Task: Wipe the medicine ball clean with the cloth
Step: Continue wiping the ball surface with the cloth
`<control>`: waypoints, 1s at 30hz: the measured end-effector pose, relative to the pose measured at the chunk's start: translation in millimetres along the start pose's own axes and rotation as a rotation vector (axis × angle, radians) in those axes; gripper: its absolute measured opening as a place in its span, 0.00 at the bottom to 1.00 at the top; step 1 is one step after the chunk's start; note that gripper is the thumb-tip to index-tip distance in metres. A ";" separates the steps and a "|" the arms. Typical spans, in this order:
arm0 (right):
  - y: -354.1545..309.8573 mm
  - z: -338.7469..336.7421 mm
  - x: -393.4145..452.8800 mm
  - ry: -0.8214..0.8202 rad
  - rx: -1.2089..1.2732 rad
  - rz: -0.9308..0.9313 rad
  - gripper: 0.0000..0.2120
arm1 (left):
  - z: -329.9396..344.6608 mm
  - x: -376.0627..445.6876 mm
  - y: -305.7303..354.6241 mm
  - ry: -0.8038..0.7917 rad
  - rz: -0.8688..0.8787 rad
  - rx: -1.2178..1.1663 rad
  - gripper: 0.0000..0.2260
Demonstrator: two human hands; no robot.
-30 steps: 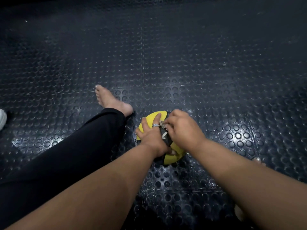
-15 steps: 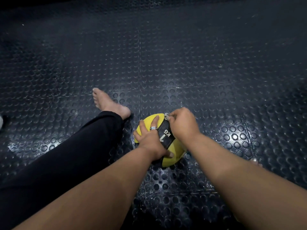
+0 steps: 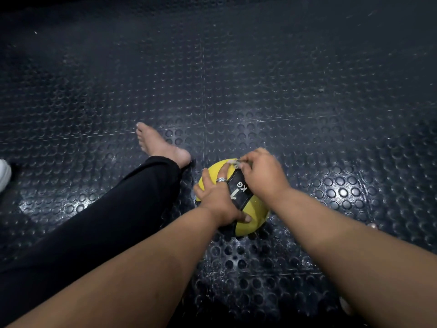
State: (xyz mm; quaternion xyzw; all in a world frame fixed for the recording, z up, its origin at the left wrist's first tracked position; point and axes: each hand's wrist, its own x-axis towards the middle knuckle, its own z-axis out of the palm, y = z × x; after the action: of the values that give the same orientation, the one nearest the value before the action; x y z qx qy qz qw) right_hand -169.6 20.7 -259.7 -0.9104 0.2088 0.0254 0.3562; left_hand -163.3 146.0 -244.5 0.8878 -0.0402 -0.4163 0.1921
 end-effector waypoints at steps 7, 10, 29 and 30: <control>0.3 -3.0 2.0 -0.047 0.014 0.104 0.08 | 4.0 -4.6 -2.2 0.003 0.007 0.007 0.61; -3.5 -1.7 -14.4 -0.038 0.057 0.078 0.07 | 5.5 -3.4 -4.7 0.001 0.017 0.007 0.62; -4.9 -4.4 24.3 -0.088 -0.053 0.313 0.08 | 18.0 -8.0 0.2 0.016 -0.001 0.016 0.61; -5.5 -4.6 24.9 -0.103 -0.057 0.290 0.07 | 17.4 -7.6 -1.0 0.018 -0.002 0.021 0.61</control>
State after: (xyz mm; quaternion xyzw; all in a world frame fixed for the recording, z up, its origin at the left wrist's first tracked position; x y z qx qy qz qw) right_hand -145.1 12.3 -257.6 -0.8779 0.3187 0.1293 0.3331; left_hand -181.4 143.4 -249.5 0.8935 -0.0419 -0.4079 0.1829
